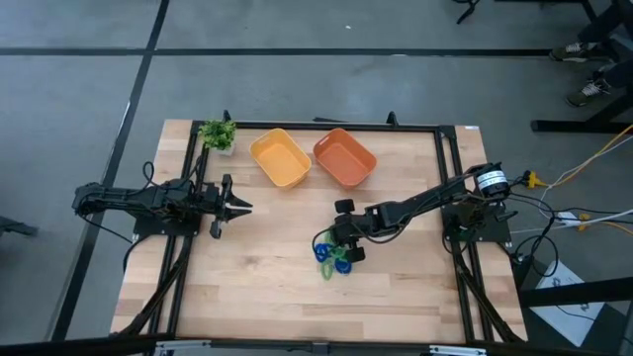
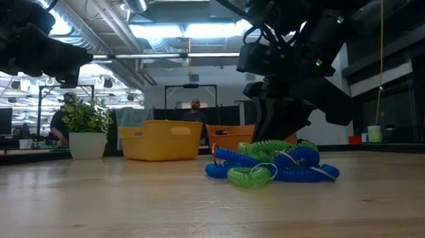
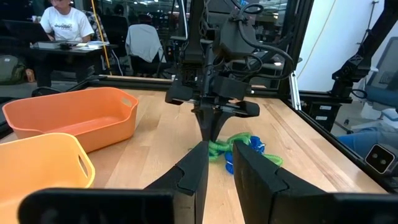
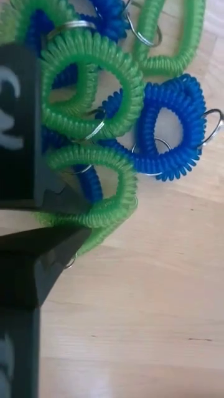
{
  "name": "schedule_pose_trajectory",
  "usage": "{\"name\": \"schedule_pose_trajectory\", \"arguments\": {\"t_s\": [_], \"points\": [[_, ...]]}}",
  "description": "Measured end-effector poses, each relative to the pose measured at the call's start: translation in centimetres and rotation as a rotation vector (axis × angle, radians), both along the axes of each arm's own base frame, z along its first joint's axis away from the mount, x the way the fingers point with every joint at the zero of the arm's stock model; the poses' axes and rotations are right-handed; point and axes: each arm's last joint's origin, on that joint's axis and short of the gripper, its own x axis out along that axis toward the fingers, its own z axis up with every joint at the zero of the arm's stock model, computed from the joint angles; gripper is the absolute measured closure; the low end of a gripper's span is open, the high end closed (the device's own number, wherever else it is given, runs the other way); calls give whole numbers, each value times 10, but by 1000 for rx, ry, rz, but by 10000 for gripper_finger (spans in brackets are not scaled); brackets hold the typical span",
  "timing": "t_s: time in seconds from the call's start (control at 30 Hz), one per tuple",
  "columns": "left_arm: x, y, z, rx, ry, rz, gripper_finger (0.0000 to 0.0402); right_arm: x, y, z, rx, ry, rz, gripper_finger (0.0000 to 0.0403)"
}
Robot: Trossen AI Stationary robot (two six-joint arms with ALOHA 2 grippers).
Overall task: Sort spring keychains
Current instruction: Put the green spring keychain into the orange bin
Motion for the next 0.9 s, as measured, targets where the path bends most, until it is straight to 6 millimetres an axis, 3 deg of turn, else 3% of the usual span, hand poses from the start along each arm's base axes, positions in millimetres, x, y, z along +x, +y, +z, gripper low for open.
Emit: {"name": "schedule_pose_trajectory", "arguments": {"t_s": [0.33, 0.63, 0.9], "points": [[0, 0, 0, 0, 0, 0, 333, 0, 0, 0, 2, 0, -2, 356], [0, 0, 0, 0, 0, 0, 334, -1, 0, 2, 14, -1, -18, 386], [0, 0, 0, 0, 0, 0, 332, -11, -3, 31, -1, -53, -39, 381]]}}
